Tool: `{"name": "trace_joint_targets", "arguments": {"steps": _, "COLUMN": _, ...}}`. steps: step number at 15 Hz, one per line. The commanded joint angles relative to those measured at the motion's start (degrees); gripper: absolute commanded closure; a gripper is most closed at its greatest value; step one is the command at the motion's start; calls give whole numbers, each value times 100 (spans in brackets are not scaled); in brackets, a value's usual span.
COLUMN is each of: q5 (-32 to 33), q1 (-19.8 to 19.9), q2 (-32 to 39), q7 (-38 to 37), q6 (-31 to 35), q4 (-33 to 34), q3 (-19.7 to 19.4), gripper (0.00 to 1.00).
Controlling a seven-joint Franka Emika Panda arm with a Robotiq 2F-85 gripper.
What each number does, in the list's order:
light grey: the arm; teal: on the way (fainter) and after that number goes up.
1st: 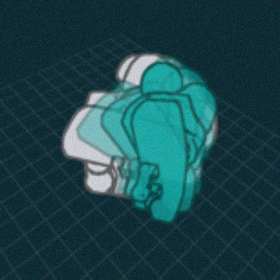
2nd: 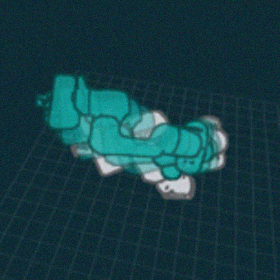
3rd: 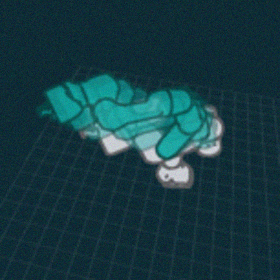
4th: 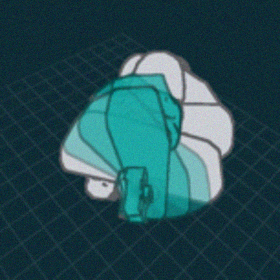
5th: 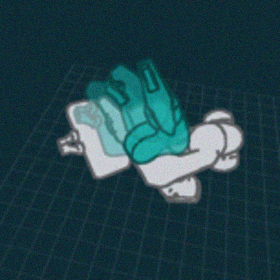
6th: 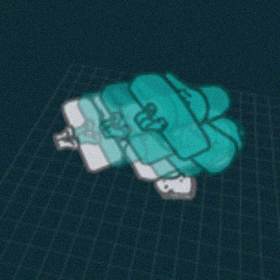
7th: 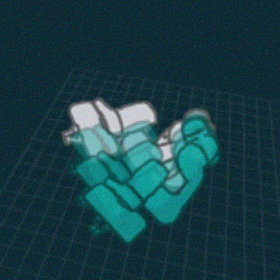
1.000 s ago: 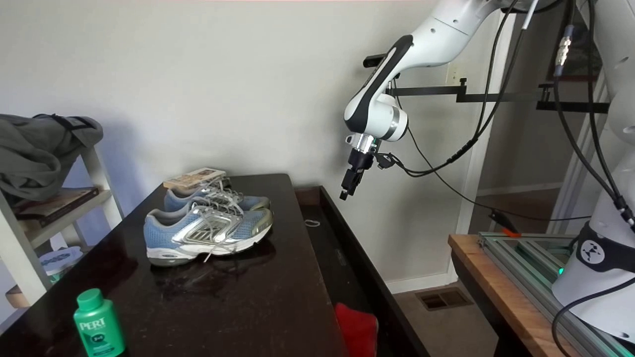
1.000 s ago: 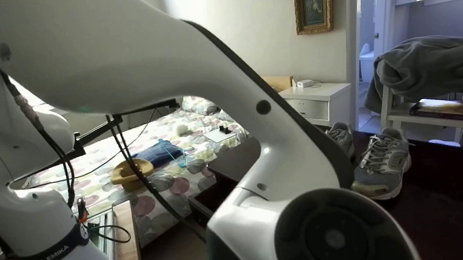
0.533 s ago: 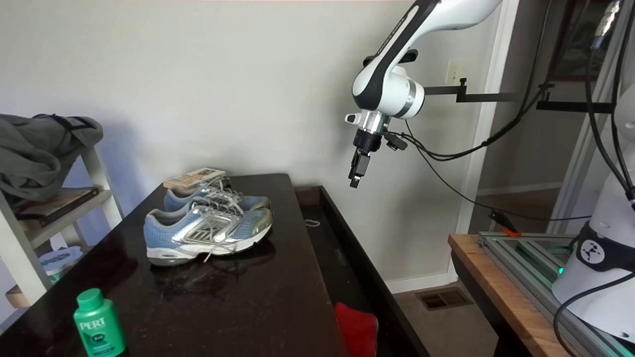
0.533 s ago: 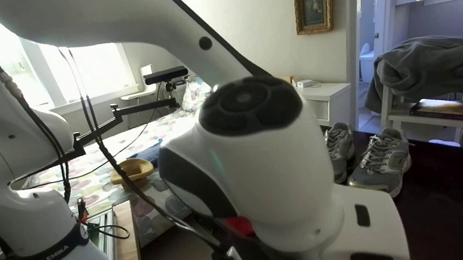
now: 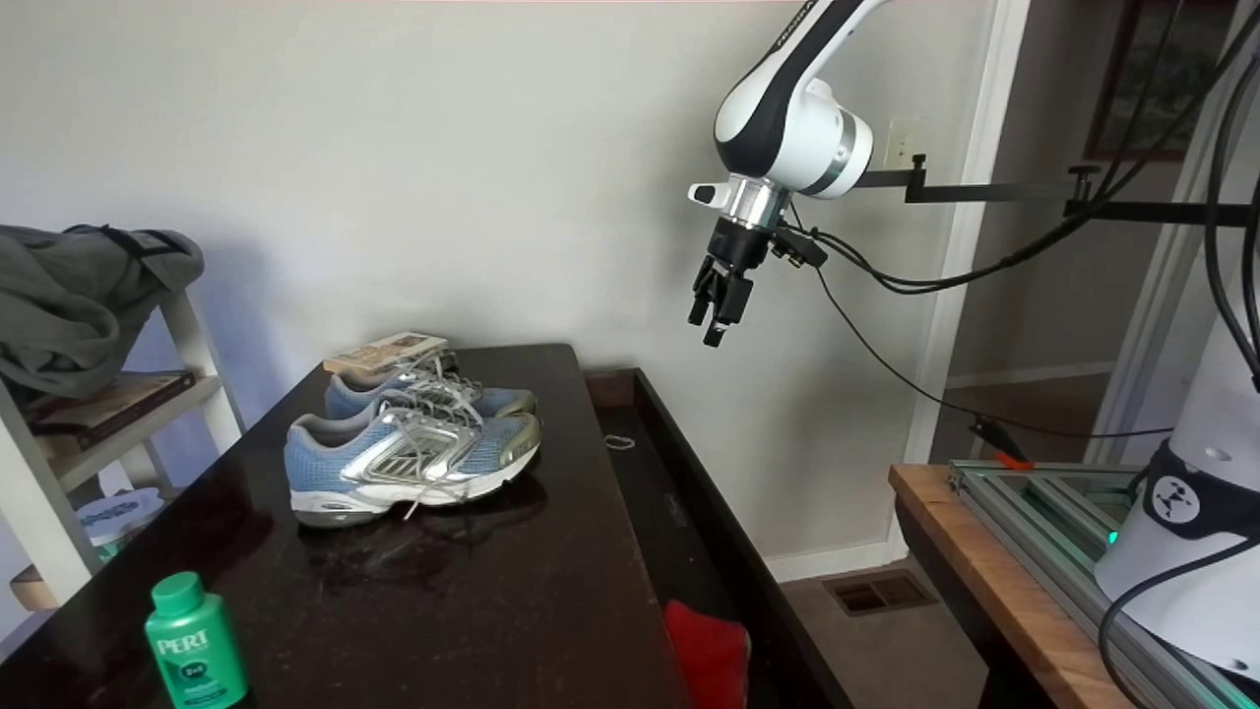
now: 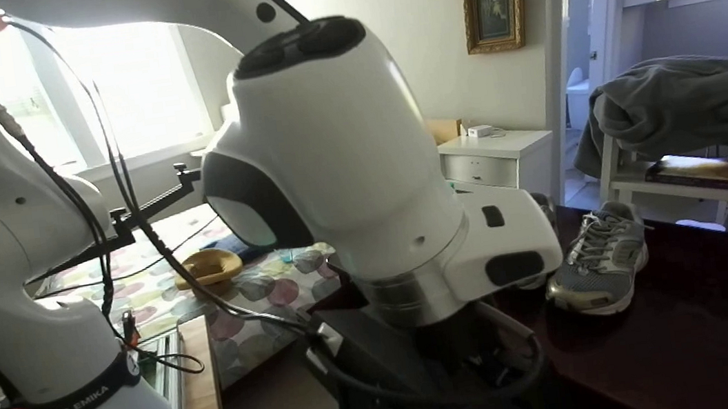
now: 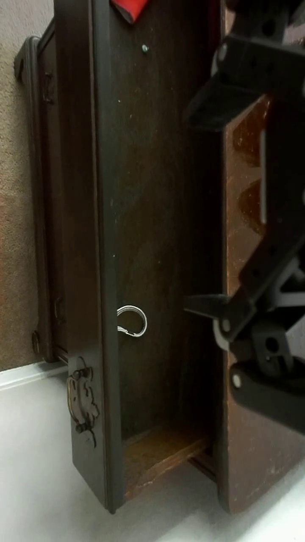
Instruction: Open the drawer
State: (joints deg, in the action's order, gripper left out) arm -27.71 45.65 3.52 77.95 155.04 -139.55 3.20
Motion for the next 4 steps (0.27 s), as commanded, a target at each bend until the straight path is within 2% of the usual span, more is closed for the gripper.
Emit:
{"name": "trace_joint_targets", "arguments": {"steps": 1, "q5": -52, "q1": -549, "q2": 32, "q7": 30, "q6": -24, "q4": 21, "q3": -565, "gripper": 0}}
{"name": "trace_joint_targets", "arguments": {"steps": 4, "q5": -48, "q1": -537, "q2": 65, "q7": 24, "q6": -28, "q4": 30, "q3": -573, "gripper": 0}}
